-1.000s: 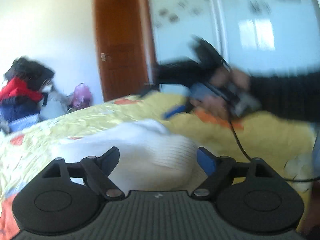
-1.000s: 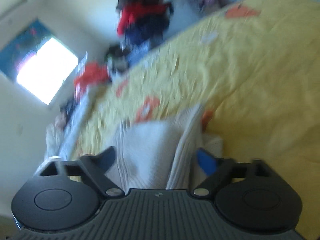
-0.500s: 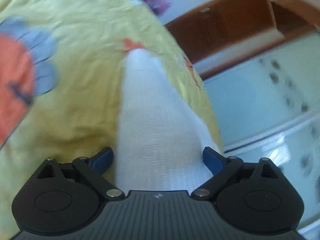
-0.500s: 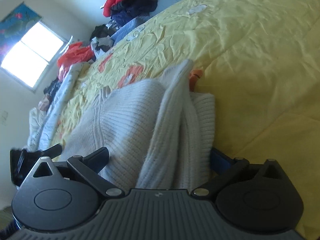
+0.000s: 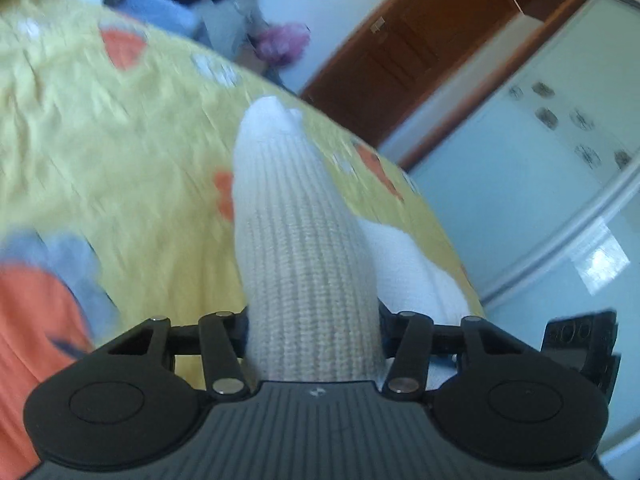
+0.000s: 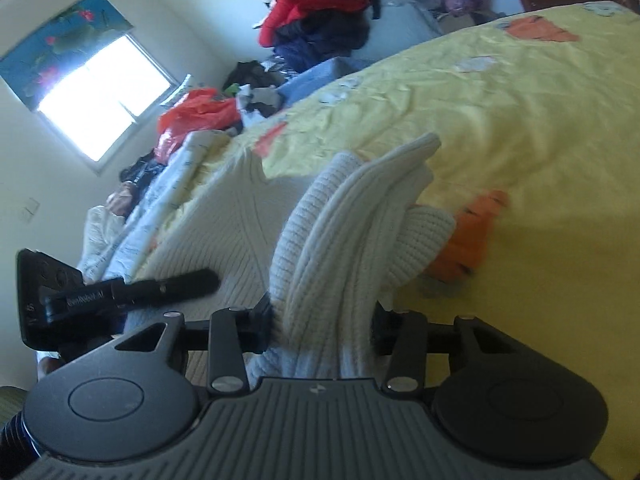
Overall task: Fold small clothes
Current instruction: 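Lay the cardigan edges together and release with both grippers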
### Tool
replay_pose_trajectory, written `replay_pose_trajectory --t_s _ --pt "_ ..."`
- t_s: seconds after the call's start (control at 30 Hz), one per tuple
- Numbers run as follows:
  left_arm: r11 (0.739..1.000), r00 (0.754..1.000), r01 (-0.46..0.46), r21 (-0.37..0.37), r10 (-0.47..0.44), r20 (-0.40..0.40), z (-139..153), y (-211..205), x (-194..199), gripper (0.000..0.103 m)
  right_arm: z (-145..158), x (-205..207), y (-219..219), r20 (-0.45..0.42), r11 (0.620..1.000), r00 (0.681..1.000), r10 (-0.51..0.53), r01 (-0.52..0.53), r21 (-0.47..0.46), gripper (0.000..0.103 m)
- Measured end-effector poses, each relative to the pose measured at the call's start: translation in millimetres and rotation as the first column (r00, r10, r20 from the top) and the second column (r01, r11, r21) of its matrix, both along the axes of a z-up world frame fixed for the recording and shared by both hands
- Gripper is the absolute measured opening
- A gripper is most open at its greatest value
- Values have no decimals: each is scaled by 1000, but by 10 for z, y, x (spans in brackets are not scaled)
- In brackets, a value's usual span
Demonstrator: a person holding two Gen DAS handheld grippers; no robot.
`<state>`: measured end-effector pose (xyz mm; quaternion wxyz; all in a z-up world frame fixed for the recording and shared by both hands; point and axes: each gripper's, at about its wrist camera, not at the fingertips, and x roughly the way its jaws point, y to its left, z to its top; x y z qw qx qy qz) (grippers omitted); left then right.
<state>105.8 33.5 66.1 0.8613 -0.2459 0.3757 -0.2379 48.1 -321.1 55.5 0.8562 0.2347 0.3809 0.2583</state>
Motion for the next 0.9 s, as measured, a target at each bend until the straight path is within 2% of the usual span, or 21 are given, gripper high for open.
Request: replay_pose_trajectory --t_s 0.1,0.13,0.17,0.2,0.23,0.27,0.3,0.33,0.4,0.43,0.5,0.53,0.6,0.67,0.7,0.77,0.87,0.9 --pt "996 1000 -21 88 20 4 -5 154 182 54 -59 232 181 -9 998 1000 -16 17 65 45" --pt "991 999 -34 132 36 -17 -62 188 214 60 -102 317 248 -7 998 1000 -29 29 64 46" --pt "984 996 -47 171 58 -63 -164 222 272 67 -159 392 322 -8 999 999 -41 41 31 54" --pt "983 991 -61 175 80 -103 -231 276 287 69 -225 442 371 -29 998 998 -63 64 2 60" --pt "988 989 -88 130 102 -107 -259 365 232 70 -283 492 388 -66 996 993 -94 93 -16 75" --pt "990 990 -104 91 112 -88 -238 441 129 68 -313 508 371 -100 994 989 -111 111 -9 78" --pt "990 992 -111 84 116 -52 -187 484 23 68 -297 485 345 -108 994 988 -111 113 10 78" --pt "987 992 -122 102 122 1 -124 521 -129 68 -253 426 301 -95 993 989 -115 117 21 79" --pt "970 981 -151 190 124 146 18 530 -494 68 -97 271 191 -26 990 990 -139 139 1 79" --pt "952 968 -160 260 100 231 70 486 -724 68 -16 196 107 9 988 988 -155 155 3 79" --pt "883 919 -179 434 -7 393 127 283 -1130 68 135 89 -36 37 986 986 -165 163 45 78" --pt "847 894 -163 507 -91 439 109 170 -1300 68 185 58 -80 38 986 987 -154 151 74 78" --pt "784 860 -119 609 -226 458 11 -30 -1518 68 256 55 -81 13 988 996 -92 90 129 78" --pt "731 854 -91 676 -292 430 -123 -188 -1586 70 276 127 49 -14 989 1000 -14 15 146 78" --pt "710 858 -90 698 -301 416 -193 -258 -1562 70 275 192 135 -23 993 1000 11 -8 122 78" --pt "695 866 -70 716 -313 389 -292 -341 -1539 70 232 407 324 -58 999 998 20 -18 40 75" --pt "656 867 -105 748 -308 392 -357 -413 -1499 70 63 694 495 -155 999 987 32 -29 19 71" --pt "653 864 -108 749 -311 396 -375 -415 -1484 70 5 773 555 -176 999 984 34 -35 -3 63"
